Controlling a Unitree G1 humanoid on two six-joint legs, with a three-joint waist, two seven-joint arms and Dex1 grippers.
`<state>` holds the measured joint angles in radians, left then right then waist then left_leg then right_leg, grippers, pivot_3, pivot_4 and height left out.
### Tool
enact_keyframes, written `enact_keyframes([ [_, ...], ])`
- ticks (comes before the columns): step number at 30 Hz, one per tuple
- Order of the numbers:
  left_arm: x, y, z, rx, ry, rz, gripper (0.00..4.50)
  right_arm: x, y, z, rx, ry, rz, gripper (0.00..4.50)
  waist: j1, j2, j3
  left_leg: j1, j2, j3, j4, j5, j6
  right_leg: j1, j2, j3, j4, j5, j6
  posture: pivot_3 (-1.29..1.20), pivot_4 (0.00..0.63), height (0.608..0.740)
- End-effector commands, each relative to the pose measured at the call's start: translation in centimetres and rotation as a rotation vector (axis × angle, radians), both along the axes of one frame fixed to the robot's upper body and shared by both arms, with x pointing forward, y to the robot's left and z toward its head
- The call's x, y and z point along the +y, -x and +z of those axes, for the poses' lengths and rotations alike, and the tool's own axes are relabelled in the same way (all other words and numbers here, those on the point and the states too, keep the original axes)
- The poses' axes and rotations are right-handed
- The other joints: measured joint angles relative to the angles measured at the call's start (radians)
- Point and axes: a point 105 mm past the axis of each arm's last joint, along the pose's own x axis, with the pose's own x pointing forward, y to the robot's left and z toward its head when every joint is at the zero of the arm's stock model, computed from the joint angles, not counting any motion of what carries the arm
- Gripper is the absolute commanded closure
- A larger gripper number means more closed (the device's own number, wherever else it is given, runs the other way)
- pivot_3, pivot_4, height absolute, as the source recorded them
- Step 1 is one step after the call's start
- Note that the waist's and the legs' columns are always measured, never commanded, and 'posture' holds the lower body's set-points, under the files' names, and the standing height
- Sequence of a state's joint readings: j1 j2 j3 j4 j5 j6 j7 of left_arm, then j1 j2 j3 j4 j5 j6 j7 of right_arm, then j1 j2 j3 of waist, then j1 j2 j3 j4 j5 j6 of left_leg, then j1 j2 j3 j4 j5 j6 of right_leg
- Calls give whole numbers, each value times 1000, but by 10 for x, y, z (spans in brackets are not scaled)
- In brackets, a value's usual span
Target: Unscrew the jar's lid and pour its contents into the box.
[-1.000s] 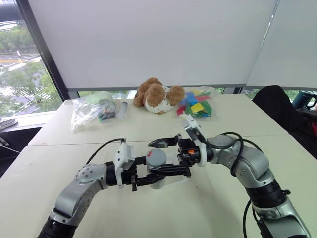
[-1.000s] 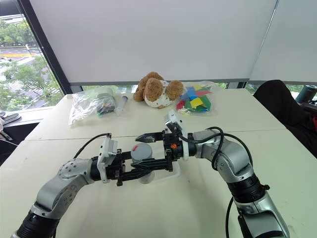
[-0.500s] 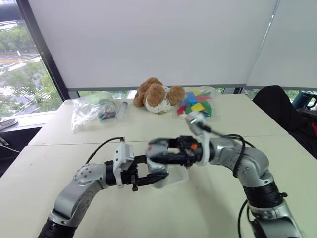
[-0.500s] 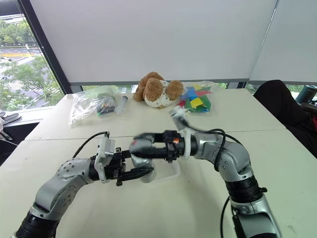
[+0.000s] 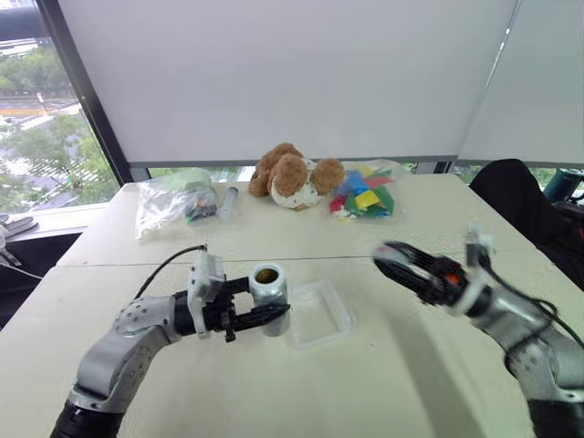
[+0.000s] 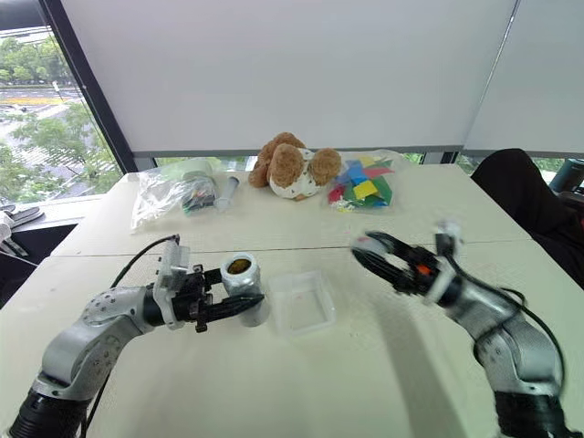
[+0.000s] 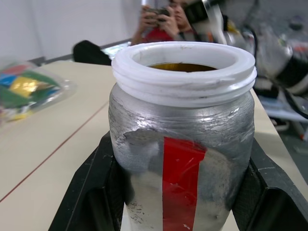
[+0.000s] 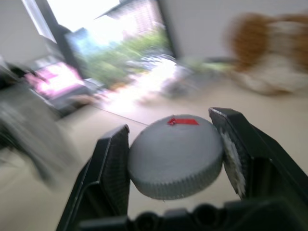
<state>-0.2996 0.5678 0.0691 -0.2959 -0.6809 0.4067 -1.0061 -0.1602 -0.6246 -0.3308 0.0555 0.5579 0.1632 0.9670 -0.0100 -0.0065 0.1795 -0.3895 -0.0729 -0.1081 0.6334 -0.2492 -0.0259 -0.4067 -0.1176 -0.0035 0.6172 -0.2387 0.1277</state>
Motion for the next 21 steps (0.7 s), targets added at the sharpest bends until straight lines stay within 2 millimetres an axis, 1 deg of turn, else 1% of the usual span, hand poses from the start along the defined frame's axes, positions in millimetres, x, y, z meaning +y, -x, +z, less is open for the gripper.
enact_keyframes([
  [1, 8, -4, 9, -13, 21, 14, 2388, -27, -4, -16, -78, 9, -154, 2222, -9, 1, 1, 1, 1, 0, 0, 0, 0, 0, 0, 1, 1, 0, 0, 0, 150, 740],
  [4, 12, -8, 7, -1, 19, 25, 2388, -37, -4, -44, -58, 53, -213, 2222, -17, 3, 1, 4, 2, 1, -1, 0, 0, -1, 1, 4, 3, 1, -1, 0, 150, 740],
  [6, 13, -11, 7, 3, 16, 28, 2388, -46, -5, -58, -30, 36, -270, 2222, -14, 3, 1, 5, 2, 1, -1, 0, 0, 0, 1, 4, 3, 1, -1, 0, 150, 740],
  [8, 14, -11, 7, 4, 10, 27, 2388, -55, -4, -63, -18, 7, -322, 2222, -9, 4, 1, 5, 2, 1, -1, 0, 0, 0, 1, 4, 3, 1, -1, 0, 150, 740],
  [10, 15, -11, 8, 10, 8, 28, 2388, -63, -4, -64, -27, -7, -368, 2222, -5, 4, 1, 4, 2, 1, -1, 0, 0, 0, 1, 5, 3, 1, -1, 0, 150, 740],
  [11, 15, -12, 9, 14, 8, 30, 2388, -64, -3, -65, -20, -17, -365, 1723, -4, 4, 1, 4, 2, 1, -1, 0, 0, 0, 1, 5, 3, 1, -1, 0, 150, 740],
  [12, 15, -12, 9, 17, 6, 30, 2388, -63, -2, -64, -27, -2, -355, 1209, -3, 4, 1, 4, 1, 1, 0, 0, 0, 0, 1, 5, 3, 1, -1, 0, 150, 740],
  [13, 15, -13, 9, 19, 2, 31, 2388, -63, -1, -62, -25, -4, -342, 943, -2, 4, 1, 4, 1, 0, 0, 0, 0, 1, 1, 5, 2, 1, -1, 0, 150, 740],
  [14, 14, -13, 10, 20, -2, 31, 2388, -62, 1, -61, -24, -6, -334, 348, -1, 4, 1, 4, 1, 0, 0, 0, 0, 1, 1, 5, 2, 1, -1, 0, 150, 740],
  [15, 13, -13, 10, 18, -6, 29, 2388, -64, 2, -56, -42, -10, -338, 29, -1, 4, 1, 4, 1, 0, 0, 0, 0, 1, 1, 5, 2, 1, -1, 0, 150, 740],
  [17, 15, -19, 11, -8, -32, 62, 2388, -68, 7, -37, -91, -44, -351, 29, -1, 4, 2, 4, 1, -1, 0, 0, 0, 1, 1, 5, 2, 0, -1, 0, 150, 740],
  [18, 15, -22, 12, -31, -52, 71, 2388, -68, 12, -27, -106, -35, -332, 29, -1, 4, 2, 4, 1, -1, 0, 0, 0, 1, 1, 5, 2, 0, -1, 0, 150, 740],
  [21, 18, -31, 13, -66, -93, 97, 2388, -59, 26, -4, -119, 21, -249, 29, 0, 5, 2, 4, 1, -1, -1, 0, 0, 1, 0, 5, 2, 0, -1, 0, 150, 740],
])
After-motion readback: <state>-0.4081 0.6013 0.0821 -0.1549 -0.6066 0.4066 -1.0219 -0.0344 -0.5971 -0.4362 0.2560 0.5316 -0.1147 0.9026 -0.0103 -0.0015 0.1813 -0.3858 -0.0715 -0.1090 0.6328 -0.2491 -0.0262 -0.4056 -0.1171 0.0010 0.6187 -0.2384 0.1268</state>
